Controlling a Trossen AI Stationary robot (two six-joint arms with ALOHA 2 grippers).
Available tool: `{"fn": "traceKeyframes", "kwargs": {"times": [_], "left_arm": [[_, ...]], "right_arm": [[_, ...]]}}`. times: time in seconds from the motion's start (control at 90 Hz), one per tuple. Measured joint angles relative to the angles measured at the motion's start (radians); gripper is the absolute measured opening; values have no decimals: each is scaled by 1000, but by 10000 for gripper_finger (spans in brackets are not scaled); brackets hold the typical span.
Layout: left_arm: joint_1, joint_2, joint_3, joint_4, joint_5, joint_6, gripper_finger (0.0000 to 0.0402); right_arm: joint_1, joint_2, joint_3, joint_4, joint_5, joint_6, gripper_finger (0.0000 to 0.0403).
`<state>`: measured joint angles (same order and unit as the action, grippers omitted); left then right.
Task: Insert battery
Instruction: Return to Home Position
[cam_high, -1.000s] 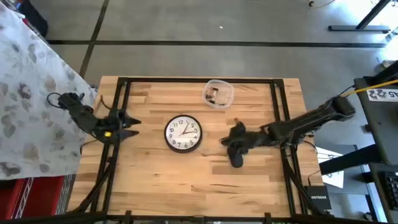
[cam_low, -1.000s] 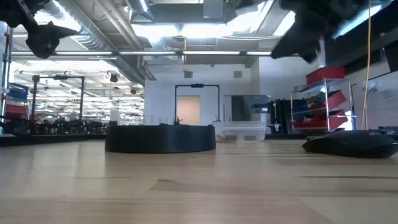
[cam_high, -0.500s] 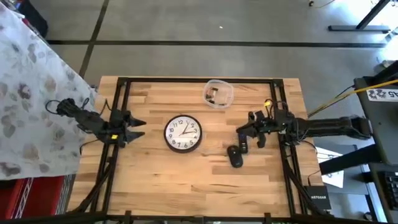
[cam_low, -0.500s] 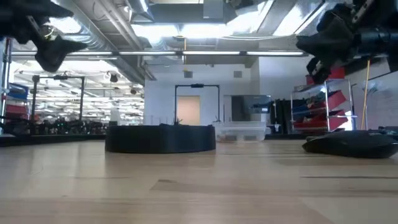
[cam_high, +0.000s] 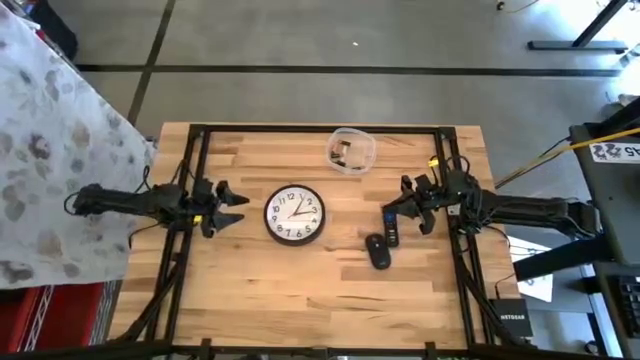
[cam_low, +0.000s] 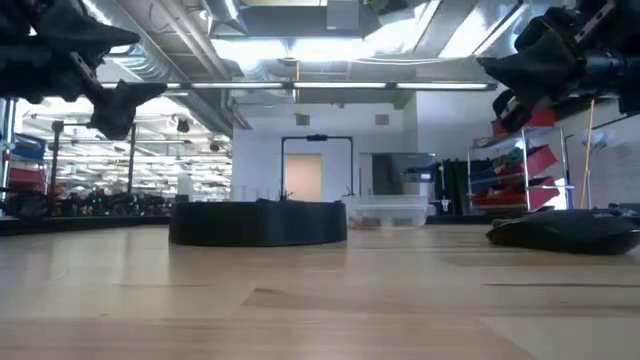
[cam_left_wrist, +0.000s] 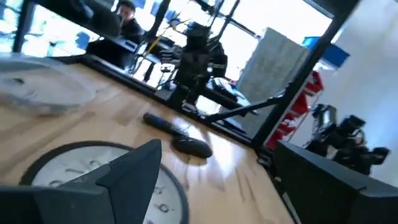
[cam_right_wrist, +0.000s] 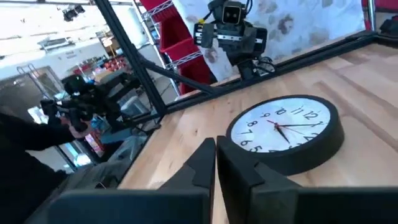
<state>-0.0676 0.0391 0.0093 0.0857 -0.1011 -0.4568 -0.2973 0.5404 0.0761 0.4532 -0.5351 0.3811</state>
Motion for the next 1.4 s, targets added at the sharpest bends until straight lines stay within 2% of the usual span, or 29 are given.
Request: {"fn": "traceKeyframes", "kwargs": {"times": [0.189,0.356,0.544,0.889,1.0,1.089,1.322,1.4], "left_arm": [[63,0,0,5,12,109,297],[83,0,0,-46,4,193,297],[83,7,0,-63,12,147,297],[83,8,0,-64,13,115,297],[83,7,0,-64,13,120,297],[83,7,0,-64,13,116,297],[83,9,0,-64,13,116,297],[83,10,0,-64,13,116,297]], "right_arm": [[1,0,-1,3,4,-112,1],[2,0,-1,-3,107,-182,1],[2,0,-2,-151,206,-173,1],[12,-6,-2,-373,223,-172,1],[39,-102,-1,-462,251,-171,1],[52,-234,-16,-559,256,-171,1],[28,-527,-20,-527,255,-171,1],[24,-539,-18,-493,264,-171,1]]}}
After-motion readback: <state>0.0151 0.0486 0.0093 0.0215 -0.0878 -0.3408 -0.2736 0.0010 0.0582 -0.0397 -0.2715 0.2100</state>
